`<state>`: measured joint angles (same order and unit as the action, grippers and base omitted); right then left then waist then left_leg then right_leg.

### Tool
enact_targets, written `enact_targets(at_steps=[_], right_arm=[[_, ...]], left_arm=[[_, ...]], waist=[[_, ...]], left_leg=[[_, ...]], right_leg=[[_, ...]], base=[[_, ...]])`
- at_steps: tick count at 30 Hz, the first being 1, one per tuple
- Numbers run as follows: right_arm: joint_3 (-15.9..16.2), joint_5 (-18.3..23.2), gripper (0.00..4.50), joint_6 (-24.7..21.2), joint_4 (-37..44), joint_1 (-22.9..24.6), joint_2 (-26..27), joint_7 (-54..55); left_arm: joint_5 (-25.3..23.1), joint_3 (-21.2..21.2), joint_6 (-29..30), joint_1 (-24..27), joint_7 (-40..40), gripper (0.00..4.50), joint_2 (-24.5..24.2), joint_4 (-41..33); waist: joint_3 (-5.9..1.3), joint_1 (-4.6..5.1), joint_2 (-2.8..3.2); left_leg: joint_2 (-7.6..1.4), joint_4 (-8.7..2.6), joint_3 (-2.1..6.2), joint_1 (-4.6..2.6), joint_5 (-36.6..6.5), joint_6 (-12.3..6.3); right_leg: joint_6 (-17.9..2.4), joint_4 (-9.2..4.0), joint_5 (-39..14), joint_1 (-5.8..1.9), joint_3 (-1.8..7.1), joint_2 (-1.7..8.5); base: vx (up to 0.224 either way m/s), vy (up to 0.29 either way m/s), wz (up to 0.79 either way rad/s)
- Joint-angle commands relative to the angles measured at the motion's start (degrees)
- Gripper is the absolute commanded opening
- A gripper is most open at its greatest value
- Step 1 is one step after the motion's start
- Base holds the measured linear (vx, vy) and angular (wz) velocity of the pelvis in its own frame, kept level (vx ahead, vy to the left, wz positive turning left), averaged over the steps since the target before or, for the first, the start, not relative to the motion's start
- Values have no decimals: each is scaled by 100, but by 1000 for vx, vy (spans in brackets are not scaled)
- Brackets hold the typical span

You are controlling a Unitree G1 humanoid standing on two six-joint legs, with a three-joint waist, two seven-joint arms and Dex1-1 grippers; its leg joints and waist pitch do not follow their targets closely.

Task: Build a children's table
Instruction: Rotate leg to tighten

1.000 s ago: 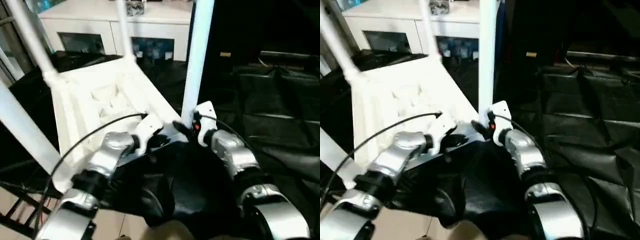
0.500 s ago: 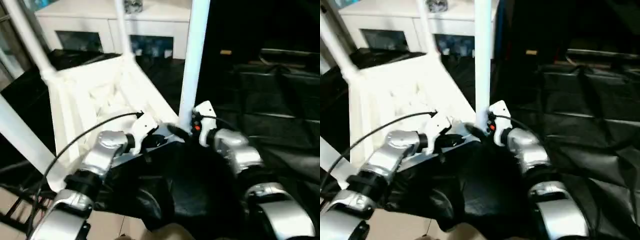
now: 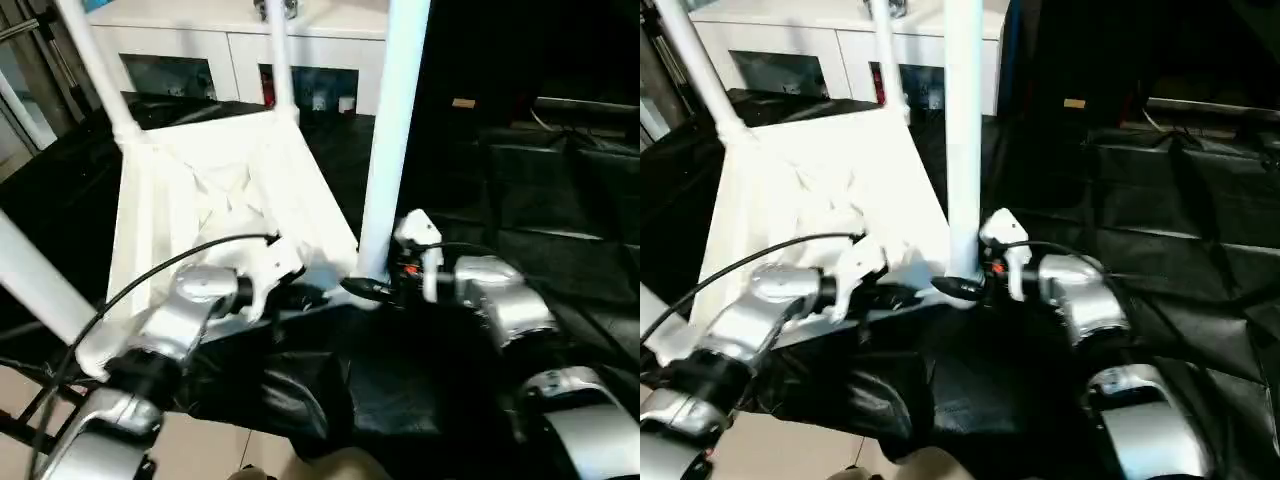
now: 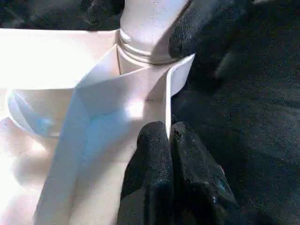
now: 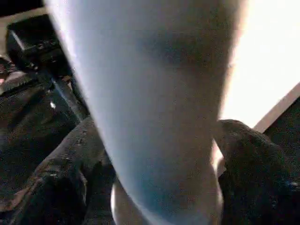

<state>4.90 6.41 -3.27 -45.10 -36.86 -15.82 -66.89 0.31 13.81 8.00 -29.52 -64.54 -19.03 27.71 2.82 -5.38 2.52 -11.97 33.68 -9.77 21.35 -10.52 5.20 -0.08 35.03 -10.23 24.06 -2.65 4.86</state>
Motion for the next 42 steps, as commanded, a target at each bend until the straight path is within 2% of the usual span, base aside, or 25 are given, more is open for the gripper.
enact_targets(at_steps=[1,4,6,7,8,12,16,18,20,21,24,25,26,29,30,32,36,37,41,42], right_arm=[[12,102,365,-36,159,34,-45,-152],[6,128,330,-46,159,29,-70,-207],[6,128,323,-46,159,29,-70,-207],[11,137,318,-56,164,30,-101,-288],[11,137,311,-56,164,30,-101,-288],[70,127,266,-60,177,44,-103,-425],[89,145,254,-73,205,63,-84,-448],[106,154,251,-90,251,136,-50,-450],[106,154,251,-90,251,136,-50,-450],[93,112,251,-108,260,223,23,-253],[48,28,250,-74,197,287,163,171],[27,-27,250,-84,135,293,239,426],[24,-34,250,-86,126,292,249,460],[-103,-185,250,-79,-196,247,617,1578],[-171,-198,250,-75,-305,209,747,1941],[-282,-186,250,-123,-447,147,953,2474],[-551,-113,250,-236,-824,-87,1486,3702],[-584,-122,250,-252,-898,-145,1570,3947],[-505,-228,250,-258,-1073,-319,1768,4102],[-530,-193,284,-211,-1074,-337,1788,4050]], left_arm=[[262,-12,-146,17,-226,0,-8,-286],[281,-7,-142,44,-263,0,-41,-317],[281,-7,-142,44,-263,0,-41,-317],[300,-7,-135,79,-301,0,-80,-358],[300,-7,-135,79,-301,0,-80,-358],[325,-23,-119,159,-353,0,-161,-431],[318,-23,-116,176,-349,0,-154,-441],[278,-15,-102,167,-254,0,-110,-412],[278,-15,-102,167,-254,0,-110,-412],[229,-43,-59,113,10,0,8,-330],[156,-93,9,-2,407,0,201,-189],[108,-100,30,-49,569,0,277,-125],[101,-100,33,-55,589,0,286,-117],[-105,-108,98,-282,1249,0,620,186],[-154,-122,120,-358,1450,0,724,285],[-217,-155,162,-477,1775,0,888,433],[-334,-196,222,-723,2442,0,1250,733],[-349,-199,225,-751,2545,0,1308,763],[-319,-191,97,-796,2597,0,1482,790],[-312,-171,83,-791,2548,0,1481,779]], waist=[[-401,-2,-81],[-407,2,-83],[-408,2,-85],[-407,4,-128],[-410,-8,-106],[-409,-2,-114],[-406,1,-107],[-406,0,-78],[-410,1,-94],[-412,0,-71],[-395,17,-88],[-388,20,-31],[-386,31,-56],[-364,65,-58],[-364,67,-38],[-359,97,-57],[-372,137,-32],[-373,152,-36],[-388,181,-36],[-397,169,-31]], left_leg=[[-81,-340,-57,-29,-823,-541],[-78,-334,-56,-29,-790,-538],[-77,-329,-57,-27,-766,-557],[-76,-330,-62,-24,-753,-567],[-81,-329,-55,-21,-719,-571],[-77,-322,-60,-20,-694,-599],[-78,-320,-59,-24,-688,-598],[-73,-318,-56,-25,-714,-572],[-73,-319,-57,-28,-712,-563],[-73,-316,-55,-29,-700,-560],[-66,-329,-55,-25,-814,-499],[-67,-339,-49,-35,-869,-457],[-63,-343,-54,-44,-922,-422],[-46,-377,-40,-61,-1198,-233],[-42,-380,-34,-63,-1242,-202],[-26,-396,-30,-68,-1347,-125],[-25,-400,-21,-65,-1287,-89],[-17,-406,-11,-51,-1299,-76],[-13,-388,-22,-28,-1185,-189],[-15,-380,-24,-32,-1141,-232]], right_leg=[[-1584,-328,-565,-355,144,238],[-1583,-322,-545,-358,143,236],[-1596,-317,-510,-358,141,234],[-1592,-320,-506,-362,140,231],[-1598,-306,-496,-364,140,242],[-1594,-305,-515,-360,140,238],[-1592,-306,-526,-354,140,235],[-1586,-306,-553,-357,141,235],[-1576,-307,-520,-360,141,230],[-1588,-302,-481,-359,143,230],[-1544,-332,-654,-356,145,236],[-1522,-344,-762,-344,148,239],[-1490,-365,-835,-347,148,232],[-1328,-418,-1358,-338,159,241],[-1295,-425,-1438,-342,157,245],[-1150,-470,-1783,-336,156,244],[-1149,-461,-1620,-322,160,239],[-1140,-460,-1613,-342,144,238],[-1252,-435,-1208,-352,142,229],[-1276,-431,-1107,-362,144,238]], base=[[0,0,0],[0,0,0],[0,0,0],[0,0,0],[0,0,0],[0,0,0],[0,0,0],[0,0,0],[0,0,0],[0,0,0],[0,0,0],[0,0,0],[0,0,0],[0,0,0],[0,0,0],[0,0,0],[0,0,0],[0,0,0],[0,0,0],[0,0,0]])
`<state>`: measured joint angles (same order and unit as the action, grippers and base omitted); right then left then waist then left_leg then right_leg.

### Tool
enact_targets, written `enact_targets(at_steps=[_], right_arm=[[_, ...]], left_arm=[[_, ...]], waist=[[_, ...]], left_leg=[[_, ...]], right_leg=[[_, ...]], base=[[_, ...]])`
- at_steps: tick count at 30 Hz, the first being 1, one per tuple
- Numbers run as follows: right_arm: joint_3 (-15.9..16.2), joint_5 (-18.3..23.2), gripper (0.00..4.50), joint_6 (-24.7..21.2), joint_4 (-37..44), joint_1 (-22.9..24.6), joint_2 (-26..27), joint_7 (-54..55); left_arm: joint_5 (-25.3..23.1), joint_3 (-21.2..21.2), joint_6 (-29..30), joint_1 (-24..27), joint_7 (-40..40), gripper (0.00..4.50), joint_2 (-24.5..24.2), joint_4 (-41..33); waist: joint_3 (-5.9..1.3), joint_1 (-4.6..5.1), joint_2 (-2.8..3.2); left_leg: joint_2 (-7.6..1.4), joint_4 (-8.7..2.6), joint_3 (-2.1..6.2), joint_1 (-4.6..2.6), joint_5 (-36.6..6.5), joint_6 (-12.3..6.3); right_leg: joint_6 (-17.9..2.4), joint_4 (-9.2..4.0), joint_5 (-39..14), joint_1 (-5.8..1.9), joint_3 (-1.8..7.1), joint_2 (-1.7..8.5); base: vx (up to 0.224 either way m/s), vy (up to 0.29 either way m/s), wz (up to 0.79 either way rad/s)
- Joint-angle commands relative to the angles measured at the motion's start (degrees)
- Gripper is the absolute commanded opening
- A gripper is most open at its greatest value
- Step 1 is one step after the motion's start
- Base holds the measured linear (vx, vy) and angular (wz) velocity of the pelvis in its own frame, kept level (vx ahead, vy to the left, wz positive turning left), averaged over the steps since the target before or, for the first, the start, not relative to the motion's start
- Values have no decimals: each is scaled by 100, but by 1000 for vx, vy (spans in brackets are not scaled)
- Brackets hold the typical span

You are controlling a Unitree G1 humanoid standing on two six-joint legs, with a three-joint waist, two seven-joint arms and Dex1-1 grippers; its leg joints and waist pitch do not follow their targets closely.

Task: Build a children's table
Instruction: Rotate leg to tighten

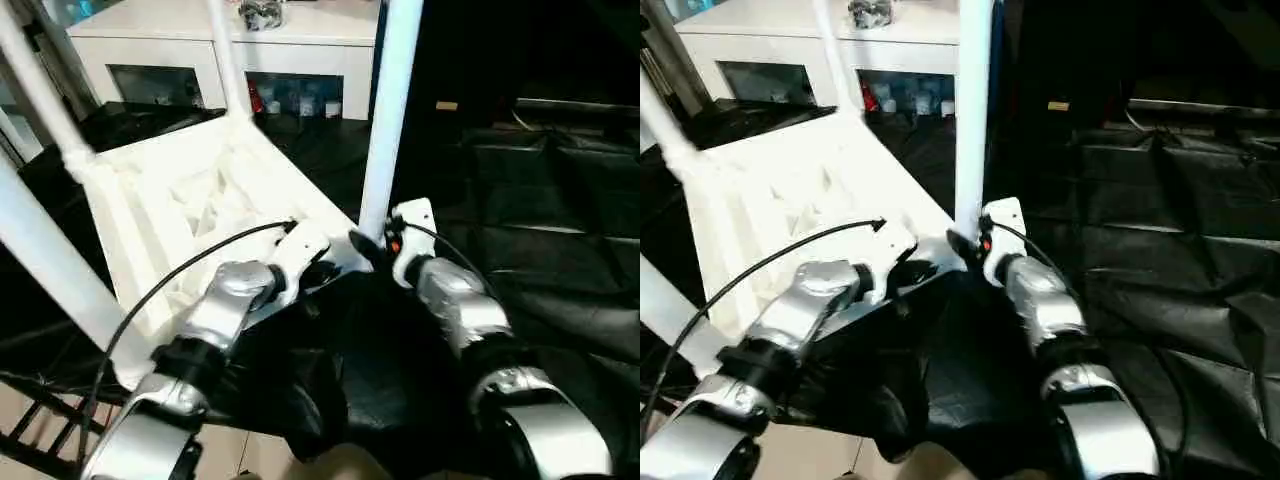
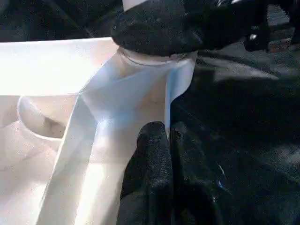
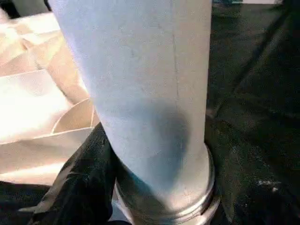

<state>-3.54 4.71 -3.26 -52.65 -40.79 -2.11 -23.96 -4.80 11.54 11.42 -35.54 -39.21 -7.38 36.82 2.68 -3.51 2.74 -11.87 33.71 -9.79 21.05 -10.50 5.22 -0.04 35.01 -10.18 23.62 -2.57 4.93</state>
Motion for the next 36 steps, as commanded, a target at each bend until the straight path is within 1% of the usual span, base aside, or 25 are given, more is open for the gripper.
enact_targets(at_steps=[1,2,3,5,7,8,9,10,12,13,14,15,18,20,22,23,24,25,26,28,30,32,33,34,36], right_arm=[[316,-28,284,-141,-328,36,413,-269],[316,-29,319,-78,-326,23,401,-306],[322,-13,319,-56,-299,14,368,-429],[325,-48,324,52,-276,-31,247,-570],[341,-36,345,84,-229,-40,150,-714],[345,-31,366,96,-210,-47,99,-760],[349,-48,367,134,-192,-65,14,-848],[360,-52,367,144,-154,-74,-76,-1001],[432,-21,387,166,-1,-38,-274,-1534],[529,-3,387,158,147,23,-424,-1968],[573,1,387,152,212,51,-492,-2156],[651,-13,387,164,304,99,-602,-2424],[826,5,387,107,560,253,-918,-3210],[880,30,387,89,654,314,-1070,-3528],[931,103,387,98,773,386,-1222,-3897],[958,172,387,68,847,426,-1313,-4142],[958,172,387,68,847,426,-1313,-4142],[970,208,387,40,884,443,-1359,-4277],[983,246,387,8,928,464,-1405,-4423],[1005,295,354,-45,1007,501,-1465,-4628],[1015,304,354,-76,1080,533,-1492,-4699],[1034,304,347,-100,1117,554,-1510,-4770],[1040,304,326,-107,1122,560,-1513,-4788],[1048,304,315,-118,1130,569,-1517,-4815],[1065,307,307,-126,1155,594,-1520,-4834]], left_arm=[[214,70,-269,-181,-35,0,309,-143],[226,78,-274,-171,-77,0,302,-158],[239,92,-279,-147,-164,0,266,-195],[261,99,-294,-91,-369,0,184,-262],[299,131,-347,-42,-550,0,112,-325],[316,137,-348,-19,-605,0,81,-356],[338,140,-354,15,-687,0,33,-396],[358,145,-365,48,-782,0,-24,-434],[387,142,-370,109,-956,0,-136,-510],[414,138,-383,146,-1098,0,-217,-557],[426,137,-391,161,-1164,0,-252,-578],[444,142,-392,186,-1269,0,-308,-611],[542,177,-452,288,-1713,0,-509,-766],[631,200,-455,362,-1993,0,-642,-891],[704,257,-417,458,-2328,0,-821,-1040],[752,299,-374,534,-2576,0,-960,-1154],[752,299,-374,534,-2576,0,-960,-1154],[780,319,-352,572,-2700,0,-1031,-1211],[821,325,-337,619,-2832,0,-1114,-1273],[889,328,-289,696,-3052,0,-1255,-1361],[889,324,-312,728,-3117,0,-1308,-1387],[927,323,-268,753,-3180,0,-1349,-1418],[934,325,-261,757,-3189,0,-1360,-1423],[943,328,-253,763,-3202,0,-1378,-1429],[940,322,-243,780,-3233,0,-1398,-1453]], waist=[[-384,-16,-52],[-382,-21,-79],[-373,-20,-69],[-372,-21,-78],[-374,-16,-78],[-384,-13,-76],[-398,-21,-73],[-400,-21,-77],[-410,-40,-68],[-407,-51,-53],[-413,-80,-63],[-408,-110,-55],[-404,-172,-72],[-401,-187,-78],[-398,-184,-66],[-387,-186,-76],[-394,-193,-73],[-384,-186,-72],[-388,-189,-57],[-387,-186,-66],[-392,-181,-56],[-386,-171,-65],[-388,-176,-62],[-387,-174,-57],[-391,-174,-53]], left_leg=[[-28,-383,-22,0,-1113,-255],[-27,-382,-28,3,-1093,-292],[-29,-386,-30,2,-1144,-307],[-34,-388,-28,1,-1154,-327],[-37,-386,-28,4,-1130,-346],[-37,-379,-27,6,-1073,-361],[-40,-362,-30,5,-968,-395],[-38,-356,-30,15,-912,-422],[-45,-335,-37,19,-813,-551],[-49,-329,-45,8,-827,-583],[-53,-317,-50,13,-793,-632],[-64,-316,-51,14,-779,-656],[-79,-312,-56,8,-792,-659],[-82,-315,-53,15,-810,-655],[-90,-324,-52,4,-879,-636],[-94,-331,-55,-2,-959,-606],[-101,-334,-49,-3,-959,-596],[-102,-339,-54,-7,-958,-580],[-104,-340,-54,-17,-972,-557],[-95,-346,-49,-2,-976,-543],[-92,-338,-52,-1,-945,-546],[-89,-341,-53,-3,-967,-529],[-91,-342,-52,-8,-965,-509],[-89,-343,-53,-8,-970,-502],[-89,-342,-49,-4,-931,-492]], right_leg=[[-1295,-421,-1044,-319,137,230],[-1322,-419,-1003,-321,137,234],[-1323,-432,-1098,-318,135,240],[-1323,-429,-1131,-319,137,243],[-1333,-428,-1097,-323,138,244],[-1364,-408,-981,-332,138,239],[-1427,-384,-755,-335,142,242],[-1458,-370,-638,-342,141,239],[-1577,-342,-349,-350,129,233],[-1604,-342,-324,-333,128,227],[-1629,-325,-254,-347,121,217],[-1639,-321,-240,-343,116,220],[-1640,-314,-301,-337,120,223],[-1634,-310,-354,-337,122,233],[-1635,-321,-480,-319,119,232],[-1638,-331,-596,-309,122,232],[-1628,-325,-597,-321,124,241],[-1624,-333,-613,-303,128,232],[-1638,-329,-609,-300,127,230],[-1642,-319,-597,-316,120,225],[-1636,-312,-529,-314,121,228],[-1621,-324,-591,-311,122,230],[-1616,-327,-635,-309,124,238],[-1616,-330,-651,-307,125,234],[-1609,-321,-606,-313,122,229]], base=[[0,0,0],[0,0,0],[0,0,0],[0,0,0],[0,0,0],[0,0,0],[0,0,0],[0,0,0],[0,0,0],[0,0,0],[0,0,0],[0,0,0],[0,0,0],[0,0,0],[0,0,0],[0,0,0],[0,0,0],[0,0,0],[0,0,0],[0,0,0],[0,0,0],[0,0,0],[0,0,0],[0,0,0],[0,0,0]])
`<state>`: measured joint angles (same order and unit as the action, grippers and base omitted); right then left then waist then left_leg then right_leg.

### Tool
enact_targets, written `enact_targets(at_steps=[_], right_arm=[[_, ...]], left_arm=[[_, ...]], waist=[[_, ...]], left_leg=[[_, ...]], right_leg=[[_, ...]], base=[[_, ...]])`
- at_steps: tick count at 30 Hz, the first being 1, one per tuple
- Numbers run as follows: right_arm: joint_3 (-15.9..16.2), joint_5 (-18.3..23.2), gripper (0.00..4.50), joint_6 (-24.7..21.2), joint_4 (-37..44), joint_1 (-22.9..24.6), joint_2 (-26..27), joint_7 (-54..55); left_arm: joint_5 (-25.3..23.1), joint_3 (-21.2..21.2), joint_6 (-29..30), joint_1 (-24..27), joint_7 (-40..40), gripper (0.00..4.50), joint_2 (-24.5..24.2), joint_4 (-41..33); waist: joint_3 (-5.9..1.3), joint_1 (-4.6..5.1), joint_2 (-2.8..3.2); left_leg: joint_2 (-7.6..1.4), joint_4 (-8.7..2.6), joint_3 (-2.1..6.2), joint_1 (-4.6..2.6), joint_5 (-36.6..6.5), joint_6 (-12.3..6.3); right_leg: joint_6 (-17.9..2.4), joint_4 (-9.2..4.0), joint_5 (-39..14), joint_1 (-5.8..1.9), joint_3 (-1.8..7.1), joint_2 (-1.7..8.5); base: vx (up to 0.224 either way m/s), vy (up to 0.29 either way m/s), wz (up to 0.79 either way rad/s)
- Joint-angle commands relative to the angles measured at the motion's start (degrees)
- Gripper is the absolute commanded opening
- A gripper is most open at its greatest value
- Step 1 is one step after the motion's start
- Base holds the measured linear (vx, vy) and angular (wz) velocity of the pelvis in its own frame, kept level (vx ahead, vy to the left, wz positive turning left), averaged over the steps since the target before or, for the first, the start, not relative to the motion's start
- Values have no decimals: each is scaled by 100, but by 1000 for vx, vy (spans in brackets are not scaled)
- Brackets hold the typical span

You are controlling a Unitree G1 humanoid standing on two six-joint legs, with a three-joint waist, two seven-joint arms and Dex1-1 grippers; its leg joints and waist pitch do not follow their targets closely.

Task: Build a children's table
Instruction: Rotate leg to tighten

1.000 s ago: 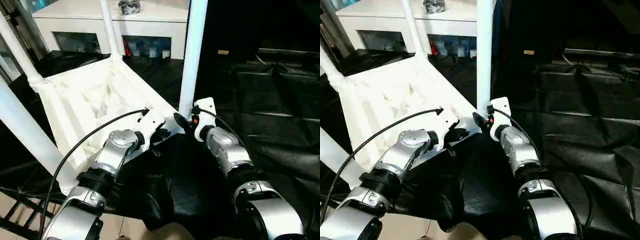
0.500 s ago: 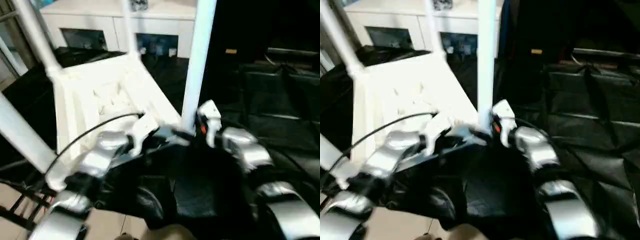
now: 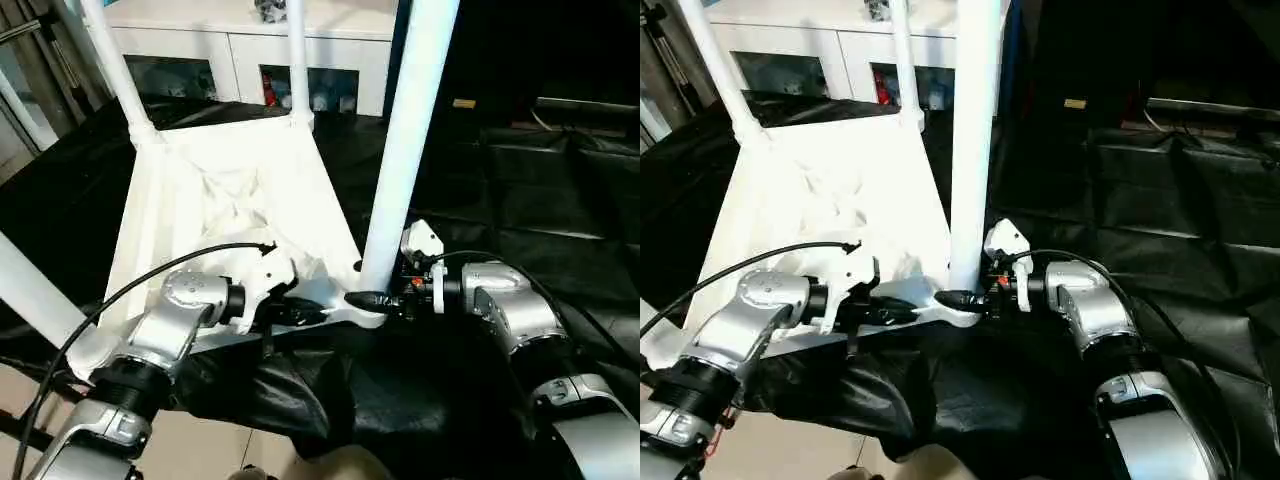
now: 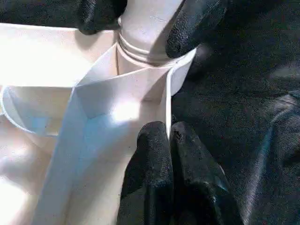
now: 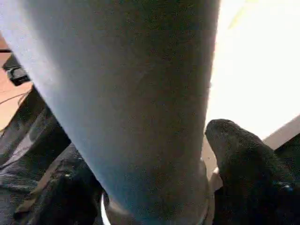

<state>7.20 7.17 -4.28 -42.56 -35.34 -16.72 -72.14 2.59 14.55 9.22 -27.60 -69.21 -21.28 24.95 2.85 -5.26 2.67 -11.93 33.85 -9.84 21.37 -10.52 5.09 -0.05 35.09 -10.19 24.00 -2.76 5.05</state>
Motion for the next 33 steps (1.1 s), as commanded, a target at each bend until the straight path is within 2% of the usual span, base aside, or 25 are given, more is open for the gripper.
enact_targets(at_steps=[1,4,8,11,12,14,15,19,21,23,24,27,28,30,33], right_arm=[[3,62,307,-25,161,67,-58,-22],[24,88,271,-65,215,107,-54,-47],[25,81,254,-133,340,225,25,70],[-95,-40,249,-140,207,263,298,901],[-171,-104,248,-174,76,239,441,1369],[-211,-134,246,-165,-3,220,520,1603],[-301,-158,245,-191,-142,179,681,2046],[-455,-223,245,-225,-464,55,1086,3110],[-540,-196,245,-308,-584,-19,1275,3500],[-570,-213,245,-301,-692,-94,1460,3806],[-582,-240,245,-290,-772,-144,1557,3995],[-620,-291,245,-80,-1018,-297,1816,4341],[-636,-278,280,-78,-1033,-305,1829,4352],[-691,-221,316,-64,-1109,-370,1877,4339],[-723,-155,335,-100,-1090,-402,1855,4246]], left_arm=[[195,21,-27,-11,-231,0,-9,-258],[206,35,-31,-7,-218,0,-17,-253],[173,-28,-24,-47,72,0,115,-176],[60,-135,-24,-195,655,0,377,31],[25,-165,-15,-254,863,0,493,94],[-15,-171,-14,-296,997,0,555,144],[-79,-182,2,-373,1220,0,667,241],[-248,-203,48,-589,1814,0,960,510],[-310,-227,107,-692,2141,0,1092,630],[-354,-263,150,-796,2436,0,1238,738],[-371,-289,190,-849,2593,0,1320,790],[-373,-301,162,-955,2853,0,1579,905],[-373,-297,160,-956,2854,0,1589,908],[-376,-260,125,-940,2829,0,1636,903],[-347,-220,96,-879,2705,0,1609,831]], waist=[[-409,1,-46],[-411,-4,-45],[-403,-3,-40],[-393,21,-29],[-377,40,-39],[-372,53,-55],[-375,66,-43],[-372,124,-24],[-385,161,-20],[-384,171,-21],[-389,172,2],[-393,172,-7],[-392,177,-8],[-386,172,-16],[-386,176,-17]], left_leg=[[-82,-354,-45,-38,-919,-484],[-81,-352,-44,-39,-892,-491],[-82,-358,-45,-42,-933,-460],[-76,-373,-38,-36,-1015,-376],[-66,-387,-34,-47,-1134,-305],[-48,-398,-30,-55,-1253,-206],[-45,-406,-22,-44,-1251,-171],[-33,-416,-18,-59,-1264,-112],[-33,-410,-10,-57,-1247,-102],[-28,-404,-17,-48,-1251,-137],[-23,-403,-20,-56,-1265,-138],[-22,-399,-20,-44,-1233,-170],[-19,-397,-24,-42,-1245,-174],[-25,-408,-18,-40,-1306,-215],[-27,-408,-18,-37,-1293,-256]], right_leg=[[-1610,-327,-573,-349,141,215],[-1615,-325,-517,-351,141,215],[-1593,-339,-587,-351,144,213],[-1537,-352,-751,-340,151,220],[-1480,-383,-968,-341,150,220],[-1359,-417,-1303,-347,158,226],[-1297,-423,-1368,-355,163,233],[-1244,-444,-1403,-328,159,219],[-1285,-430,-1269,-340,158,221],[-1295,-429,-1205,-341,156,213],[-1305,-433,-1188,-336,155,212],[-1340,-430,-1066,-350,152,221],[-1340,-431,-1078,-346,153,219],[-1329,-438,-1138,-353,147,221],[-1342,-435,-1092,-356,149,223]], base=[[0,0,0],[0,0,0],[0,0,0],[0,0,0],[0,0,0],[0,0,0],[0,0,0],[0,0,0],[0,0,0],[0,0,0],[0,0,0],[0,0,0],[0,0,0],[0,0,0],[0,0,0]])
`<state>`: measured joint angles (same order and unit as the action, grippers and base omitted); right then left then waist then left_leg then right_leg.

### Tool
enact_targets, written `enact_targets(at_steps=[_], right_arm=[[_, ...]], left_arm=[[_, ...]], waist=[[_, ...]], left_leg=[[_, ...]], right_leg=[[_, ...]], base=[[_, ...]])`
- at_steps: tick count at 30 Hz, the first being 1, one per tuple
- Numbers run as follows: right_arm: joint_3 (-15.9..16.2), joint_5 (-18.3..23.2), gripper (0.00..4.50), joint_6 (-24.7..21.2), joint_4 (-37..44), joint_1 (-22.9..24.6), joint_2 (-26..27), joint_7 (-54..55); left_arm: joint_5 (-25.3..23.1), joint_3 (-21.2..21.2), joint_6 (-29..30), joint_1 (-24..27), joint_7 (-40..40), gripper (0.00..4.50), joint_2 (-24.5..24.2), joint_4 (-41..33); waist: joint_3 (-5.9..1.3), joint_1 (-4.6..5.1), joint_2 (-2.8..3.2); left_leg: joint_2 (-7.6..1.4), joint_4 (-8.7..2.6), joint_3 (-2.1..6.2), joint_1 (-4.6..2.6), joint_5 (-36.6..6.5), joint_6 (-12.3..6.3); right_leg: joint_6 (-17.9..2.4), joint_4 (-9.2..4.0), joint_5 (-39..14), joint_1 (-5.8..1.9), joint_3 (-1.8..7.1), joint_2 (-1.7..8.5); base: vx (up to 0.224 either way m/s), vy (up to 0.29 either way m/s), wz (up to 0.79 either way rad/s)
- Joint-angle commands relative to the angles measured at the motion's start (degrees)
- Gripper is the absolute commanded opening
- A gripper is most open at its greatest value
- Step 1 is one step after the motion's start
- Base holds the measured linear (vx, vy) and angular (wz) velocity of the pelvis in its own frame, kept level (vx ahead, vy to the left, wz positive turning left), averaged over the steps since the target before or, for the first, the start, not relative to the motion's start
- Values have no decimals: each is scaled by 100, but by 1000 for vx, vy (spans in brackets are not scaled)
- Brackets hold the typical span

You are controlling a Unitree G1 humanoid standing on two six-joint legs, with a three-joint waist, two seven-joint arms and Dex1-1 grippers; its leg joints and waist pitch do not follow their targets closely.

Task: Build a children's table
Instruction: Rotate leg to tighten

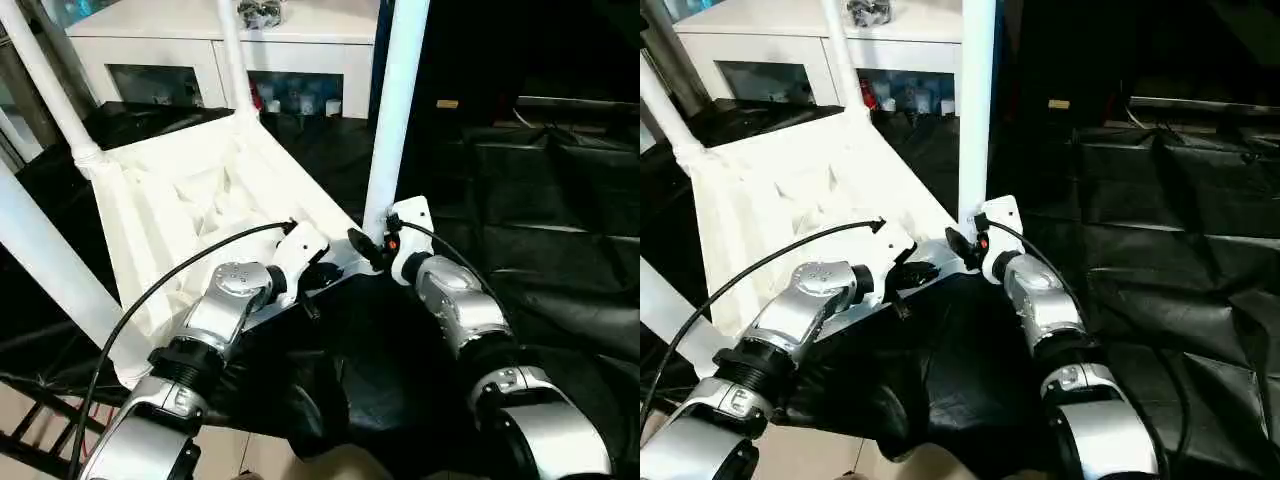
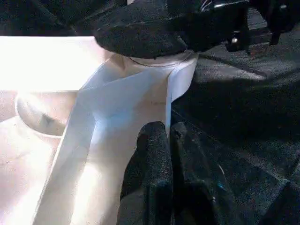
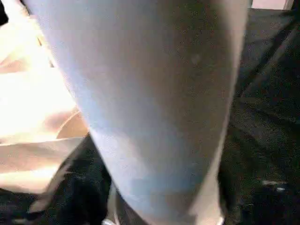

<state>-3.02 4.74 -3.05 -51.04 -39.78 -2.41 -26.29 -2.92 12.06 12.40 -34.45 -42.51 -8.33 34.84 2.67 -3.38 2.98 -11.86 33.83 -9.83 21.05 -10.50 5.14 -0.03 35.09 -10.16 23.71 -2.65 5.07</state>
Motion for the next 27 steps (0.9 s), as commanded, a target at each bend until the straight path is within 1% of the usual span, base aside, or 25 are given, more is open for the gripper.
enact_targets(at_steps=[1,2,4,5,6,7,8,9,12,14,15,16,17,18,19,20,21,23,24,26,27], right_arm=[[297,98,347,-232,-216,43,388,-390],[333,89,347,-186,-168,57,334,-561],[387,23,364,-121,-108,75,207,-781],[409,-5,375,-109,-86,82,139,-863],[416,-12,387,-105,-80,84,121,-887],[439,-33,395,-73,-51,93,38,-1006],[445,-21,400,-85,-2,95,-93,-1215],[457,-1,415,-78,65,105,-218,-1436],[491,63,415,-72,249,146,-495,-1924],[543,102,415,-56,396,194,-693,-2375],[592,155,415,-27,535,251,-871,-2830],[613,179,415,-7,595,279,-947,-3030],[625,204,415,-2,633,297,-1005,-3174],[641,244,415,-15,682,317,-1066,-3339],[666,269,415,-16,729,338,-1124,-3481],[697,287,415,-23,777,362,-1194,-3660],[718,294,415,-28,808,377,-1238,-3774],[744,297,415,-33,833,391,-1281,-3880],[840,251,415,14,881,428,-1389,-4119],[890,241,415,18,911,443,-1444,-4261],[948,229,415,20,938,454,-1496,-4413]], left_arm=[[211,50,-238,-168,-46,0,272,-190],[213,74,-265,-143,-134,0,218,-215],[212,72,-295,-111,-261,0,131,-237],[219,68,-303,-101,-322,0,97,-247],[221,68,-305,-99,-339,0,88,-250],[230,73,-320,-86,-416,0,43,-266],[242,79,-346,-70,-524,0,-31,-282],[262,82,-378,-52,-635,0,-99,-302],[327,89,-395,10,-926,0,-247,-392],[375,111,-415,68,-1173,0,-372,-478],[439,129,-453,137,-1432,0,-493,-570],[472,135,-469,171,-1551,0,-546,-615],[511,143,-468,204,-1661,0,-593,-663],[562,158,-474,247,-1807,0,-653,-732],[609,178,-456,293,-1946,0,-715,-808],[647,203,-440,344,-2105,0,-798,-884],[666,219,-429,375,-2202,0,-851,-930],[663,229,-440,403,-2283,0,-899,-957],[665,267,-487,490,-2489,0,-1049,-1026],[690,277,-487,542,-2590,0,-1124,-1087],[741,288,-434,603,-2715,0,-1205,-1178]], waist=[[-367,-13,-45],[-368,-14,-42],[-376,-10,-42],[-383,-11,-48],[-386,-16,-23],[-386,-10,-33],[-394,-16,-39],[-390,-22,-26],[-395,-41,-29],[-400,-63,-24],[-401,-75,-21],[-411,-81,-25],[-415,-88,-26],[-403,-93,-26],[-411,-108,-30],[-408,-127,-28],[-409,-147,-23],[-399,-171,-25],[-392,-186,-19],[-385,-183,-20],[-392,-183,-22]], left_leg=[[-36,-408,-18,-7,-1297,-262],[-38,-409,-18,-8,-1297,-266],[-36,-400,-19,-1,-1274,-291],[-34,-391,-22,4,-1192,-316],[-37,-390,-19,2,-1149,-323],[-37,-383,-27,1,-1124,-346],[-34,-377,-26,2,-1095,-377],[-37,-374,-30,3,-1091,-413],[-50,-366,-34,3,-1063,-456],[-61,-352,-37,14,-968,-516],[-65,-344,-42,12,-965,-543],[-71,-341,-37,12,-944,-559],[-77,-330,-43,17,-878,-612],[-81,-332,-47,17,-876,-646],[-84,-327,-47,3,-889,-648],[-90,-328,-48,7,-863,-662],[-96,-328,-52,-7,-877,-654],[-93,-333,-54,-4,-901,-629],[-98,-346,-49,-15,-1007,-571],[-95,-356,-46,-14,-1083,-508],[-102,-361,-36,-11,-1089,-476]], right_leg=[[-1344,-435,-1100,-327,138,221],[-1346,-434,-1099,-326,138,222],[-1372,-425,-996,-336,137,219],[-1400,-413,-874,-343,139,221],[-1421,-405,-817,-345,138,226],[-1456,-401,-726,-343,136,216],[-1488,-391,-650,-355,129,212],[-1521,-389,-613,-354,127,213],[-1569,-375,-529,-363,120,210],[-1634,-350,-377,-363,116,214],[-1653,-346,-346,-361,115,211],[-1671,-336,-300,-368,112,212],[-1715,-319,-171,-359,111,208],[-1734,-324,-167,-348,109,208],[-1745,-318,-190,-346,108,212],[-1750,-317,-211,-343,111,217],[-1761,-323,-263,-332,114,219],[-1756,-325,-325,-326,113,211],[-1717,-336,-483,-321,111,215],[-1662,-345,-598,-321,117,217],[-1654,-334,-600,-336,113,223]], base=[[0,0,0],[0,0,0],[0,0,0],[0,0,0],[0,0,0],[0,0,0],[0,0,0],[0,0,0],[0,0,0],[0,0,0],[0,0,0],[0,0,0],[0,0,0],[0,0,0],[0,0,0],[0,0,0],[0,0,0],[0,0,0],[0,0,0],[0,0,0],[0,0,0]])
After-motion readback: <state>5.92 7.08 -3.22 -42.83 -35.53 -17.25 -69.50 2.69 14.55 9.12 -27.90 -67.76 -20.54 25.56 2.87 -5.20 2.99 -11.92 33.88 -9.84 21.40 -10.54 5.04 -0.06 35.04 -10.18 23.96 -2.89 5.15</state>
